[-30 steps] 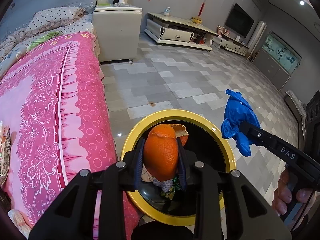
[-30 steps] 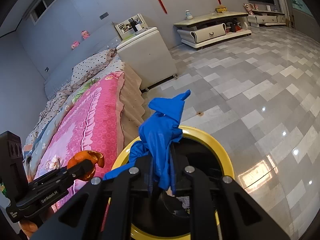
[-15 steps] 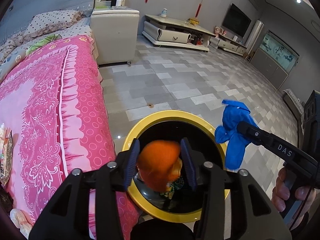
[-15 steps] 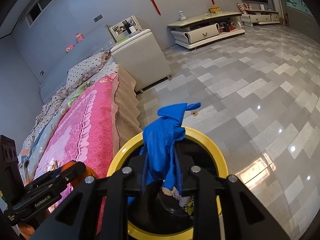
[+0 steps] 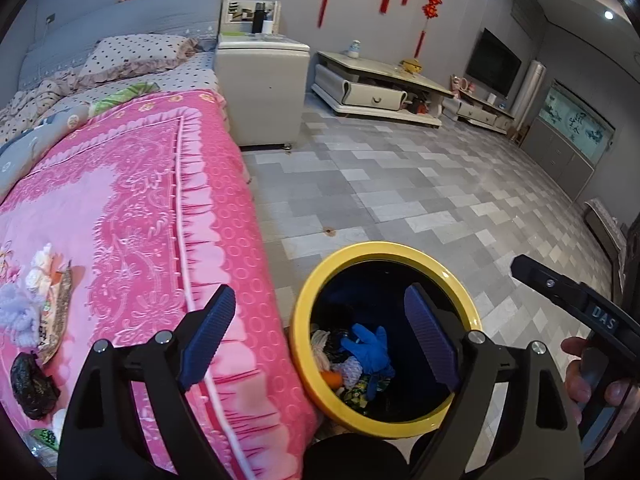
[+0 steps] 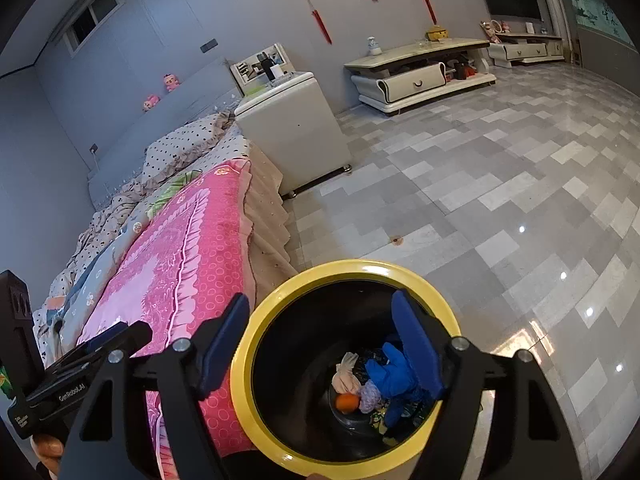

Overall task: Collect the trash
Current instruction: 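Move both grippers back over the trash on the bed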

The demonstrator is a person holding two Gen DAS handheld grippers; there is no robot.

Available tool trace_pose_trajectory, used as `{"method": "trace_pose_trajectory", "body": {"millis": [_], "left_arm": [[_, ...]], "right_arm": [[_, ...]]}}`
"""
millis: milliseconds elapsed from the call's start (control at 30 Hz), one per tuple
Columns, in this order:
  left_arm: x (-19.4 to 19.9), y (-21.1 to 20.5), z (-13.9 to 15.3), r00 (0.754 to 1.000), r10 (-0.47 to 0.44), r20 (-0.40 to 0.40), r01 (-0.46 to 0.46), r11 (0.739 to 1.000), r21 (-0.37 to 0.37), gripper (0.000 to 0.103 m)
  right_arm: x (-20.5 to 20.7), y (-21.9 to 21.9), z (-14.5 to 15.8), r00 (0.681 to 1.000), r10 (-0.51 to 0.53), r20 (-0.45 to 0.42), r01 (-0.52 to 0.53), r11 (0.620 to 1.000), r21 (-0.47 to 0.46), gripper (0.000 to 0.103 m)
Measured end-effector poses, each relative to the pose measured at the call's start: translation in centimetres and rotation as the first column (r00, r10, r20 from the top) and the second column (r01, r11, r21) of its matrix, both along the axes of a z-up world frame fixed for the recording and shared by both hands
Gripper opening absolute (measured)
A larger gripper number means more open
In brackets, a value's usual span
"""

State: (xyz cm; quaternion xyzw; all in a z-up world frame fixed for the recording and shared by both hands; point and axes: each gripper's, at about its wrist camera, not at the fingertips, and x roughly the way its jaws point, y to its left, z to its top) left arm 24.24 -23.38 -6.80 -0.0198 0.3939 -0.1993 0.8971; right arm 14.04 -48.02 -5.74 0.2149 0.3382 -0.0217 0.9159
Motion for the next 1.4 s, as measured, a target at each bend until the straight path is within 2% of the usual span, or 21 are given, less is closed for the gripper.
{"method": "trace_pose_trajectory", "body": {"millis": [67, 267, 567, 967, 1200, 1400], "left_arm": [[-0.1, 1.1, 0.3, 1.000, 0.017, 0.010, -0.017, 1.000, 0.006, 0.084], [-0.5, 5.2, 0.9, 0.997, 0.075, 0.036, -0.076, 0.997, 0.028, 0.085], [-0.5, 12.2, 2.1, 0.982, 0.178, 0.062, -0.181, 0.983, 0.039, 0.085], [-0.1, 21.9, 2.5, 0.940, 0.336, 0.063, -0.339, 0.939, 0.058, 0.085], [0.4, 26.5, 1.6, 0.912, 0.407, 0.050, -0.410, 0.908, 0.083, 0.085], [0.9, 29.1, 0.2, 0.897, 0.441, 0.020, -0.441, 0.894, 0.084, 0.085]], "right_arm": [[-0.2, 0.6, 0.5, 1.000, 0.021, 0.017, -0.021, 1.000, 0.003, 0.078], [-0.6, 3.4, 2.2, 0.989, 0.122, 0.089, -0.122, 0.992, 0.001, 0.082], [-0.3, 9.1, 4.2, 0.947, 0.294, 0.128, -0.294, 0.956, -0.020, 0.083], [0.2, 18.2, 4.6, 0.871, 0.485, 0.075, -0.481, 0.874, -0.065, 0.083], [0.6, 23.6, 4.0, 0.813, 0.582, 0.027, -0.577, 0.811, -0.099, 0.083], [1.0, 27.4, 2.7, 0.763, 0.646, -0.031, -0.645, 0.756, -0.109, 0.083]]}}
